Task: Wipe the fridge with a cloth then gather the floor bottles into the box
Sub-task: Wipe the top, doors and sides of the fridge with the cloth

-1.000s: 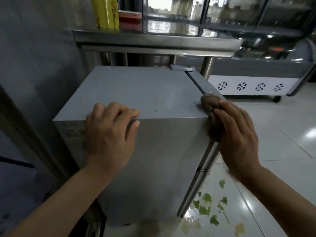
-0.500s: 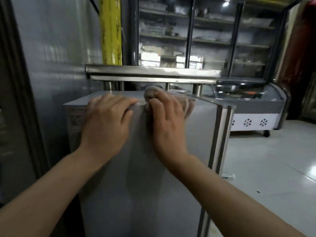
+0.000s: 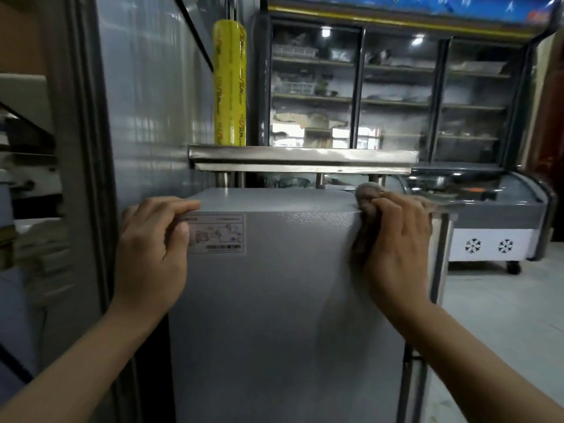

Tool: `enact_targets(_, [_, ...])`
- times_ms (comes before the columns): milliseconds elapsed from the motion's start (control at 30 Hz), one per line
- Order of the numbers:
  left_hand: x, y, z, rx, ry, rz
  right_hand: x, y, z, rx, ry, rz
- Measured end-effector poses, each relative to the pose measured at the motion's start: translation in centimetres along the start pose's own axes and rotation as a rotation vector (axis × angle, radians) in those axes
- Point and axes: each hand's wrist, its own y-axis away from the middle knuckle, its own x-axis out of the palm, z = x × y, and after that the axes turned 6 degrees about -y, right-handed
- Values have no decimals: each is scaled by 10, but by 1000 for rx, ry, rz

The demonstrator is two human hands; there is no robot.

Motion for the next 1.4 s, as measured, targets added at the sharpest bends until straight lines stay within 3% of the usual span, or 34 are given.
enact_targets(133, [1, 2, 3, -20, 77, -20, 40, 4, 62, -39, -70, 17])
enact_targets(267, [-3, 4, 9, -164, 260, 14, 73, 5, 126, -116, -101, 95])
enact_targets(433, [-15, 10, 12, -164, 383, 89, 54, -1, 108, -312, -125, 258])
enact_targets(600, [-26, 15, 20, -171, 453, 181, 19, 8, 37, -75, 12, 114])
enact_targets(733, [-32, 19, 27, -186, 493, 198, 41, 6, 76, 0, -60, 65])
enact_targets(867, [-39, 30, 33, -231, 464, 205, 80, 7, 146, -193, -70, 189])
enact_targets(967, [-51, 35, 35, -132, 311, 168, 93, 6, 166, -291, -29, 263])
enact_targets(1200, [-60, 35, 31, -151, 212, 76, 96, 0, 154, -607, 2, 339])
enact_targets(1400, [-66, 53, 25, -204, 168, 97, 100, 43, 133, -897, 42, 434])
